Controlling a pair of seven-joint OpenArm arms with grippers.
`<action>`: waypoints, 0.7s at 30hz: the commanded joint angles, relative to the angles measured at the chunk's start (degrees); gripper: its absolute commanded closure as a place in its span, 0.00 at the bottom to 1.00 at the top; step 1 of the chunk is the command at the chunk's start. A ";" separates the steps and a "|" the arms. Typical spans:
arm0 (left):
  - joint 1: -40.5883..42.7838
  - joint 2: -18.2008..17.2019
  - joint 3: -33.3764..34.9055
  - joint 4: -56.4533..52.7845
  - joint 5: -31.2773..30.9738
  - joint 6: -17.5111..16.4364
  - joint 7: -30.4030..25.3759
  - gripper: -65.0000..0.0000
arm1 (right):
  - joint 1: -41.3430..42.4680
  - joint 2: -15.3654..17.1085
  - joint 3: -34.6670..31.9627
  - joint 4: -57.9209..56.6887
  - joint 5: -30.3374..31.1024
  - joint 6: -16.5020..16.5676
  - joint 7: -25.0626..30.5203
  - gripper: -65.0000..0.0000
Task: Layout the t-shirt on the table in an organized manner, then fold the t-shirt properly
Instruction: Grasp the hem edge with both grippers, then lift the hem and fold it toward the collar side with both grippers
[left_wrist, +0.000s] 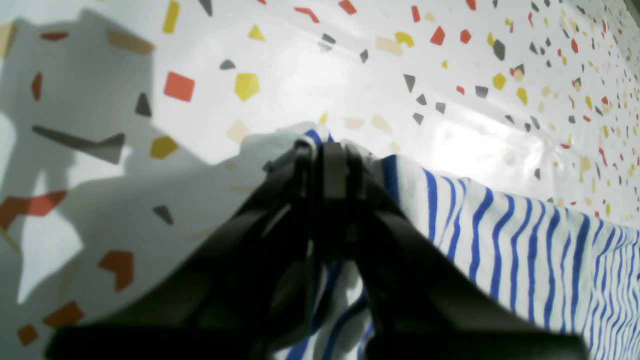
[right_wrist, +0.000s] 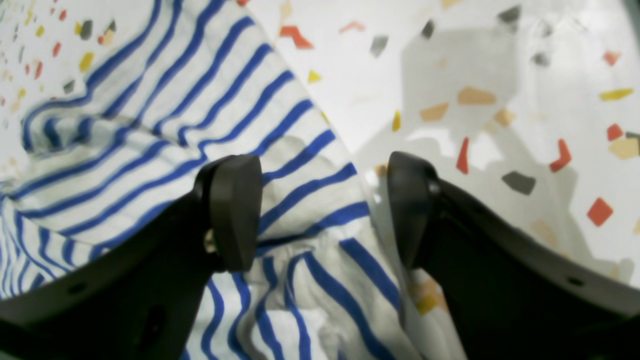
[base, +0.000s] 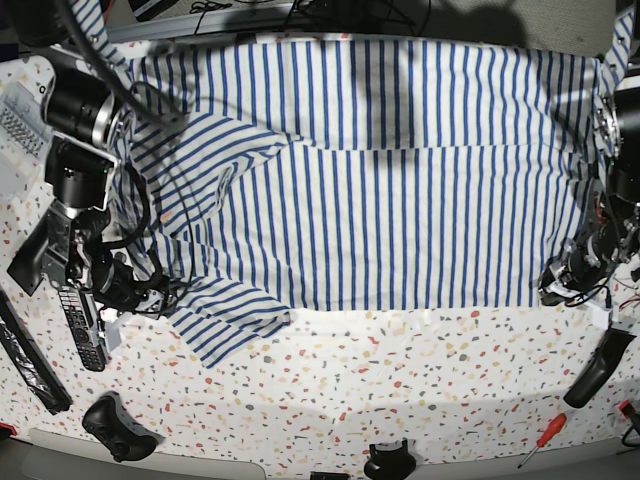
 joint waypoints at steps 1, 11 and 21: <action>-1.57 -0.79 -0.15 0.63 -0.31 -0.17 -0.46 1.00 | 1.57 0.28 -0.42 0.37 0.07 0.39 1.25 0.41; -1.57 -0.81 -0.15 0.63 -0.31 -0.17 -0.46 1.00 | 1.33 -0.66 -3.87 0.39 0.17 0.44 0.22 0.78; -1.73 -0.81 -0.15 4.42 -0.24 -0.17 0.07 1.00 | 4.39 0.63 -3.80 0.42 0.13 -0.39 1.51 1.00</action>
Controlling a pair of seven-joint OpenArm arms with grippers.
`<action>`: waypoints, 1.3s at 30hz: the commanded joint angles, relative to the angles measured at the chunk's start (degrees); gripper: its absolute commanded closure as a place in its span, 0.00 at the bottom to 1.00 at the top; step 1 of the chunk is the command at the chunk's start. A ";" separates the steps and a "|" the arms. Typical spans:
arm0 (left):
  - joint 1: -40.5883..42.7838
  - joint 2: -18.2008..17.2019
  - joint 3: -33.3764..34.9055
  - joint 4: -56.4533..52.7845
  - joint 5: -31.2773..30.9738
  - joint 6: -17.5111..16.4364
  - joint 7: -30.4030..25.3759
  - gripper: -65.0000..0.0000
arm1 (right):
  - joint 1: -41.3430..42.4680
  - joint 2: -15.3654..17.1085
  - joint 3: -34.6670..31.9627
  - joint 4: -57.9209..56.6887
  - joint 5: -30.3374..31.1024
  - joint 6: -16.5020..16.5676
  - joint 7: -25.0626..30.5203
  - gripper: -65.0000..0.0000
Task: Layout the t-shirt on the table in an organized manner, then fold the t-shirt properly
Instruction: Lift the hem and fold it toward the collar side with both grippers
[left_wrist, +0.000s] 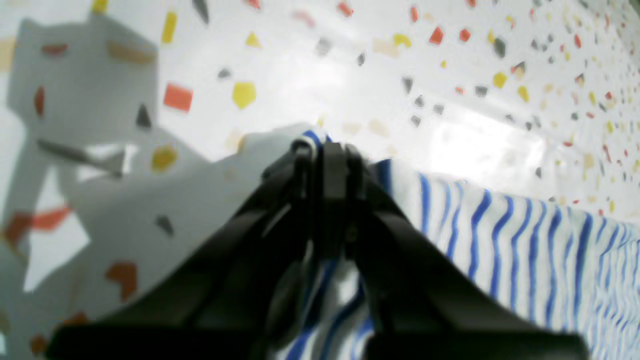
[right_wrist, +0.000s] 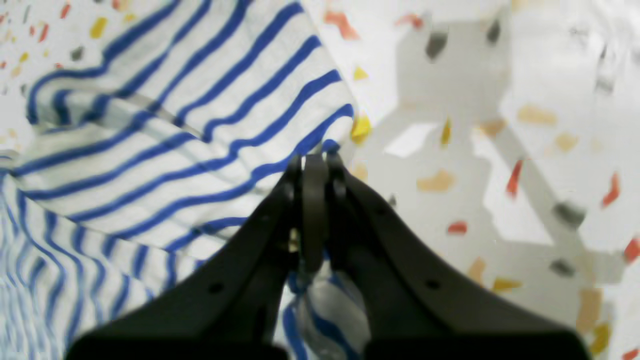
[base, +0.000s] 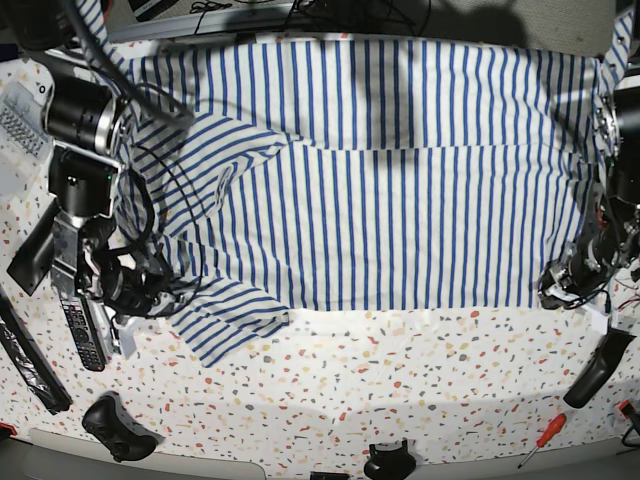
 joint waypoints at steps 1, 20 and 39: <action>-1.79 -0.81 -0.17 2.16 -0.90 -0.46 -1.11 1.00 | 2.99 1.03 0.00 0.87 0.59 -0.39 1.40 1.00; 1.84 -0.83 -0.17 17.00 3.74 -0.66 7.10 1.00 | 2.14 1.31 -0.02 7.37 5.62 4.45 -1.73 1.00; 31.43 -1.60 -11.76 65.75 -5.33 2.16 21.77 1.00 | -29.20 1.53 7.37 47.71 5.95 4.45 -4.48 1.00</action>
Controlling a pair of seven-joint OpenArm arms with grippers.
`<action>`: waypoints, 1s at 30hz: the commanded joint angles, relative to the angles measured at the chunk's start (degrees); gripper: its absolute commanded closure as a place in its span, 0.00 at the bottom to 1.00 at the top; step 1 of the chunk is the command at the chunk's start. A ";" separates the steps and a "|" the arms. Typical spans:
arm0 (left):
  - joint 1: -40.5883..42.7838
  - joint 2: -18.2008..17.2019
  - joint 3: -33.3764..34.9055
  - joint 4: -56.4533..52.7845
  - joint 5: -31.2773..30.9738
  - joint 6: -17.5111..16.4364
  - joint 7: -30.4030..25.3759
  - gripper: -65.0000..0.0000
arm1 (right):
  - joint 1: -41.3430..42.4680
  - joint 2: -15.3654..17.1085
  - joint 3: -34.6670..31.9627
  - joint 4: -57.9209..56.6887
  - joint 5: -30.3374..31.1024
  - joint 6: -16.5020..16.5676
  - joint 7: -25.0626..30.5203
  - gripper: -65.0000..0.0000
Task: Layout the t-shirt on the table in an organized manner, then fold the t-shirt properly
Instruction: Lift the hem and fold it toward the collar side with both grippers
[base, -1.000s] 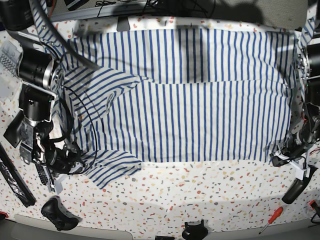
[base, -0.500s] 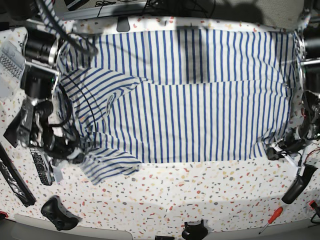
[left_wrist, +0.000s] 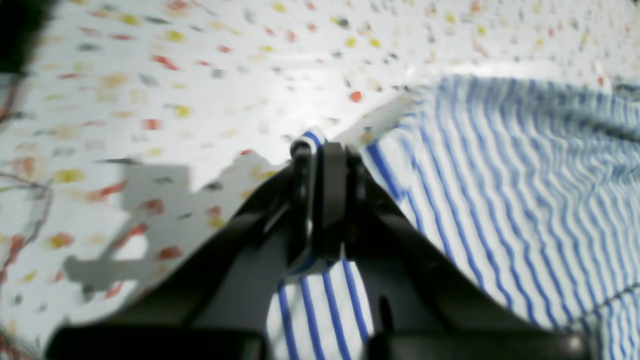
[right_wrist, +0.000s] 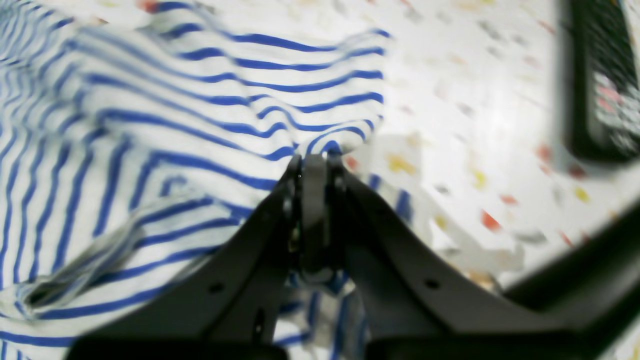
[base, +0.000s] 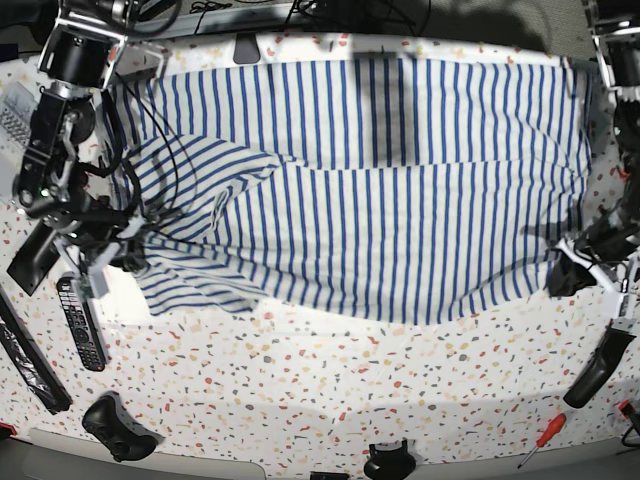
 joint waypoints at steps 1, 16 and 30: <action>0.15 -1.11 -1.68 2.97 -0.74 -0.20 -0.42 1.00 | 0.70 0.94 1.22 1.38 2.03 -0.10 0.70 1.00; 13.38 -1.14 -9.68 11.69 -0.52 -0.20 1.44 1.00 | -0.22 5.14 5.38 1.40 7.65 -0.10 0.59 1.00; 15.82 -1.09 -9.68 11.72 -5.66 -0.22 5.95 1.00 | -0.09 6.43 5.35 1.38 12.61 -0.10 -6.73 0.76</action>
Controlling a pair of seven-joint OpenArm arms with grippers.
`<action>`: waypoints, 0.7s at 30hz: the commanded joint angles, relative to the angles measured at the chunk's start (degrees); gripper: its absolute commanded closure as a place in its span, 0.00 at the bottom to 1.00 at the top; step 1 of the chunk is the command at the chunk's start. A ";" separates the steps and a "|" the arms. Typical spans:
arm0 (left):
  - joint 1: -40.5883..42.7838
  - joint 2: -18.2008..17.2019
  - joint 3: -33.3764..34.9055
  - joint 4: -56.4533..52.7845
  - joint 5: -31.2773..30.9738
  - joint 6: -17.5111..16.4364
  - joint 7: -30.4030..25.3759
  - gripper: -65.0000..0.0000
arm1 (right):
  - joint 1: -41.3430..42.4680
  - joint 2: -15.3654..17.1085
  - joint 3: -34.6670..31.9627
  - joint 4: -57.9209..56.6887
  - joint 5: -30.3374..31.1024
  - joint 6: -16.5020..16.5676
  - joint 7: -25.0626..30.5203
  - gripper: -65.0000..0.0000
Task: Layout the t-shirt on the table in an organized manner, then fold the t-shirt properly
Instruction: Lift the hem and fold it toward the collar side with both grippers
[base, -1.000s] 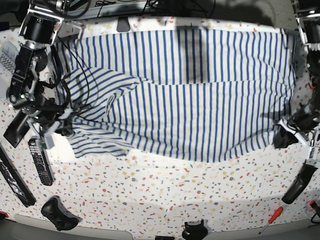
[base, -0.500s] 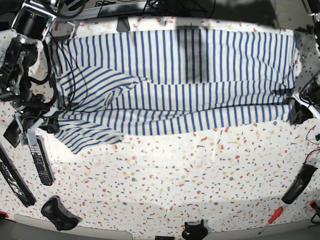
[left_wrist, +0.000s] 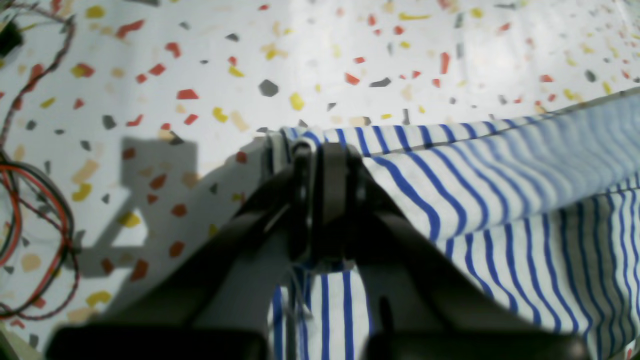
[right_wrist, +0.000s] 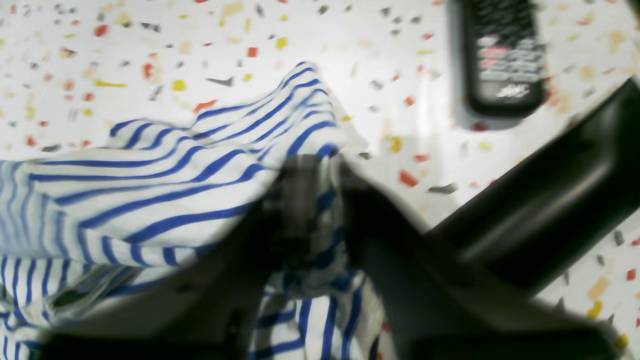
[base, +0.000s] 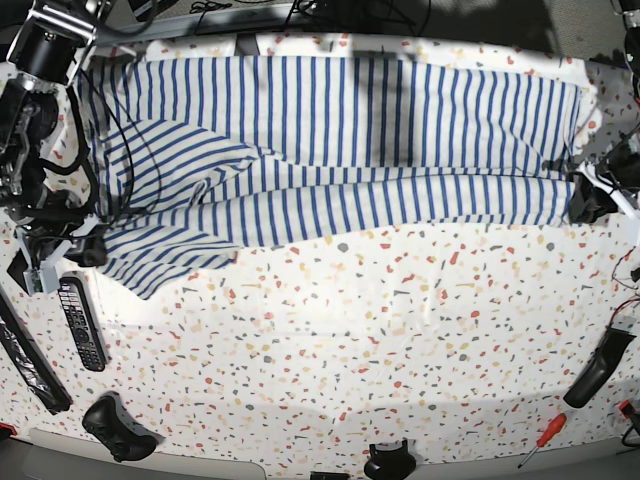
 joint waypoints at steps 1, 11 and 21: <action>-0.44 -1.09 -0.55 1.07 -1.03 -0.20 -0.68 1.00 | 0.92 1.14 0.37 1.16 0.74 -0.05 -0.13 0.67; -0.44 -1.09 -0.52 1.05 -5.01 -0.24 2.95 1.00 | 2.45 1.31 0.37 1.16 5.29 -0.05 -5.11 0.47; -0.44 -1.09 -0.52 1.05 -5.05 -0.24 3.34 1.00 | 9.11 1.16 -0.42 0.57 6.08 -0.05 -1.27 0.47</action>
